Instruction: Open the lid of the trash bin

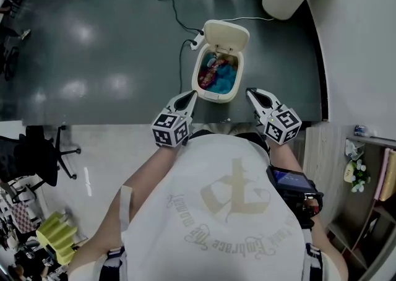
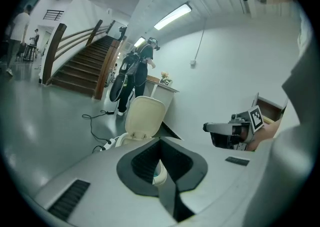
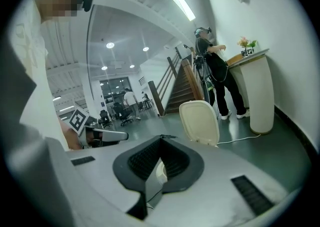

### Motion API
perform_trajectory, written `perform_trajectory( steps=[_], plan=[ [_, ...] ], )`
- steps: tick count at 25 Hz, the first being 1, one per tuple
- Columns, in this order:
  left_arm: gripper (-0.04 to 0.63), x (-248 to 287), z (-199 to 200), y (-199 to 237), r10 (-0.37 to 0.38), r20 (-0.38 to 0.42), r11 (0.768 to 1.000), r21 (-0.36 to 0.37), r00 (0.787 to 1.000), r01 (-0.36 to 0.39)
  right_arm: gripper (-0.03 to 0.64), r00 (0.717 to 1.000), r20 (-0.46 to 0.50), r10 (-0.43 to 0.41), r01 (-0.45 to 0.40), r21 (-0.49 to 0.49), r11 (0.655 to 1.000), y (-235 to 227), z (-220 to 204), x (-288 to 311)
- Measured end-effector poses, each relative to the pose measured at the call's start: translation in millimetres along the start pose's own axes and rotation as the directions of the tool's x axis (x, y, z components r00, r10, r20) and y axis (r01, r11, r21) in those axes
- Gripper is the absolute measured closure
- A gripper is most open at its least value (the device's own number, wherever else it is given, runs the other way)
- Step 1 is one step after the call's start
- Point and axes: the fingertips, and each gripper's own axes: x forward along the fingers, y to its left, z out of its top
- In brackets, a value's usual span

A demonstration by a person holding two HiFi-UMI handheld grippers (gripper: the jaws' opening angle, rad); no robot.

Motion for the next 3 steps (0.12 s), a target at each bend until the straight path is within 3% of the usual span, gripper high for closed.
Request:
perform_trajectory(
  steps=[3],
  plan=[
    [0.580, -9.6, -2.4, 1.8, -0.004, 0.002, 1.000, 0.002, 1.000, 0.004, 0.612, 1.000, -0.002, -0.010, 0.010, 0.008, 1.000, 10.3, -5.4, -2.4]
  ],
)
